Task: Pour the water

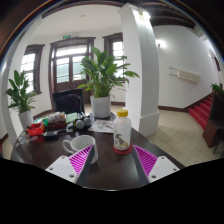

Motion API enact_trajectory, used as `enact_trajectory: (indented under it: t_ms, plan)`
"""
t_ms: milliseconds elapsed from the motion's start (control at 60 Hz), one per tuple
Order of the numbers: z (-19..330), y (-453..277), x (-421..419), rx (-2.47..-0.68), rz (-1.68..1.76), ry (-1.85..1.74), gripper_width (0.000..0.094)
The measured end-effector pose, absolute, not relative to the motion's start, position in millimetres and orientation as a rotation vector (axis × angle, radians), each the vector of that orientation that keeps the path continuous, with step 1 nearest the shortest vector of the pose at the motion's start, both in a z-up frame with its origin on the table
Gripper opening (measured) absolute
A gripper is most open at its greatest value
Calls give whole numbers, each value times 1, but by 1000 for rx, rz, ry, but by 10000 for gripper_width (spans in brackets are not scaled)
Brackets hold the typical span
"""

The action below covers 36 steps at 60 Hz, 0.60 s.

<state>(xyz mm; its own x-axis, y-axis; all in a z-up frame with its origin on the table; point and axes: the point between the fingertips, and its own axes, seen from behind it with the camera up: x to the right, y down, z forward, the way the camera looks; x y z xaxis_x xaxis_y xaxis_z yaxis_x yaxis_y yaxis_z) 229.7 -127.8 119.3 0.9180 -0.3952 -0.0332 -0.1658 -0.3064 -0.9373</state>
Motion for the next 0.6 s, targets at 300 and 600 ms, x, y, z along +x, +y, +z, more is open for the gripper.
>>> enact_trajectory:
  t_ms: [300, 600]
  plan:
    - [175, -160, 181, -1812, -154, 363, 751]
    - [176, -172, 156, -1840, -167, 313, 753]
